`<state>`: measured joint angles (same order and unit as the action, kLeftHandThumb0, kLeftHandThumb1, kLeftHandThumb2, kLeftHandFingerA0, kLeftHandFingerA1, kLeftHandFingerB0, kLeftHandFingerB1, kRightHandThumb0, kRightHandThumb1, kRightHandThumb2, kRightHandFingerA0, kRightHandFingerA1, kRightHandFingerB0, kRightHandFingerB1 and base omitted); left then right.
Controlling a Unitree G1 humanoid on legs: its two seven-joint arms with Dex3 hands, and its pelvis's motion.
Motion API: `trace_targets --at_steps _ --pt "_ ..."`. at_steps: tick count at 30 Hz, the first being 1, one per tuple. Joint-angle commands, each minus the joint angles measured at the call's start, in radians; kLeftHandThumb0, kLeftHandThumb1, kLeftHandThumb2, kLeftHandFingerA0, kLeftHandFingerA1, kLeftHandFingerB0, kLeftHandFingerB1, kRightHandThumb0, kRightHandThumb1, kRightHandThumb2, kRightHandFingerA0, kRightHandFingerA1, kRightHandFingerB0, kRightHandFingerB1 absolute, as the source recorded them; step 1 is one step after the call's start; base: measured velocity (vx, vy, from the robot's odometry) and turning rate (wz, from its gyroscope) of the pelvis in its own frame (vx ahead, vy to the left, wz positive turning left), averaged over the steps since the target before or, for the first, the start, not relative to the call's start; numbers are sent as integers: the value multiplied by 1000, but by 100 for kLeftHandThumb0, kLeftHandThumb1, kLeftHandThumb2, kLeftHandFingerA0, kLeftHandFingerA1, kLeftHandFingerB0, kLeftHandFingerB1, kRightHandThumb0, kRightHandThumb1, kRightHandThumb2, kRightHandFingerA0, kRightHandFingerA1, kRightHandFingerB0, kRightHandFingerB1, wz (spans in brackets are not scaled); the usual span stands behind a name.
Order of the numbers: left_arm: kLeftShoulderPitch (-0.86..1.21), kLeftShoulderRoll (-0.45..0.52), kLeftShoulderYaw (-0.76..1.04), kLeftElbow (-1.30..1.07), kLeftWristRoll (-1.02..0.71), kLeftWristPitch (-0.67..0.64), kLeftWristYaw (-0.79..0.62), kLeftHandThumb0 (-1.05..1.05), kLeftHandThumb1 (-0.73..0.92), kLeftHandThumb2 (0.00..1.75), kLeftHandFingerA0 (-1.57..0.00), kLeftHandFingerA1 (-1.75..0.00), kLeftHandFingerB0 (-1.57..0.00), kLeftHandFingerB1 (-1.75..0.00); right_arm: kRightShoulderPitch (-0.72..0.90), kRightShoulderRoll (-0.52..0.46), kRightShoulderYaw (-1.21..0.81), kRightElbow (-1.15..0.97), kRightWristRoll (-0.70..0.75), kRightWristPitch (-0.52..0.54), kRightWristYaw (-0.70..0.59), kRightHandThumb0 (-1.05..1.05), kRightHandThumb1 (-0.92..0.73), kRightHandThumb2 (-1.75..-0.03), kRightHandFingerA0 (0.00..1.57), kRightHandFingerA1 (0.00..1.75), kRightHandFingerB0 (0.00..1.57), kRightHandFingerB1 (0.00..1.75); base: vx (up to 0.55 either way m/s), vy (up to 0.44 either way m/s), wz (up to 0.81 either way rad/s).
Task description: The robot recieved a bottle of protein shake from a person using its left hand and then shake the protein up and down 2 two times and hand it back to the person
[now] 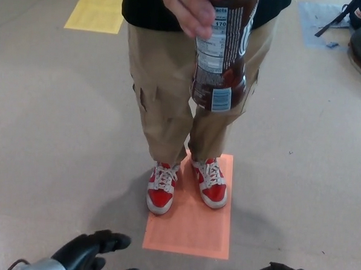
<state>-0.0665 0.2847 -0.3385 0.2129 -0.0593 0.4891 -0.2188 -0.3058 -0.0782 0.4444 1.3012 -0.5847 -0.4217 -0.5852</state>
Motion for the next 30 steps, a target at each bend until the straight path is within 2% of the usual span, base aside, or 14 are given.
trace_targets --at_steps 1,5,6,12,18,19,20,30 --pt "-54 62 -57 398 302 -589 378 -51 46 72 -32 -46 -11 -37 -103 -36 -45 3 33 13 13 -51 -80 -66 80 60 69 41 0 0 0" --pt "-123 47 -41 509 290 -667 410 -44 44 67 -33 -44 -8 -34 -148 -42 -62 3 44 16 18 -51 -79 -66 82 63 70 42 0 0 0" --pt "-145 45 -42 550 292 -697 427 -36 52 56 -39 -39 -10 -26 -162 -44 -64 3 44 17 19 -52 -80 -64 82 63 69 43 0 0 0" --pt "-231 37 -56 680 307 -770 489 -34 50 59 -33 -40 -6 -19 -213 -54 -75 5 42 31 20 -51 -78 -67 80 58 69 42 0 0 0" --pt "-276 26 -45 747 284 -810 476 -36 51 60 -32 -39 -6 -19 -240 -51 -83 7 39 61 10 -49 -75 -69 81 56 70 43 0 0 0" --pt "-287 29 -52 755 293 -808 485 -38 52 59 -33 -38 -7 -19 -247 -50 -83 8 38 61 6 -48 -74 -70 82 58 70 44 0 0 0" --pt "-298 33 -58 767 300 -808 493 -45 45 68 -29 -44 -7 -24 -255 -46 -83 9 36 68 2 -48 -74 -69 84 59 70 44 0 0 0" --pt "-358 34 -99 847 348 -864 550 -48 46 71 -29 -45 -6 -27 -287 -46 -96 10 32 87 -11 -46 -74 -71 86 61 70 46 0 0 0"
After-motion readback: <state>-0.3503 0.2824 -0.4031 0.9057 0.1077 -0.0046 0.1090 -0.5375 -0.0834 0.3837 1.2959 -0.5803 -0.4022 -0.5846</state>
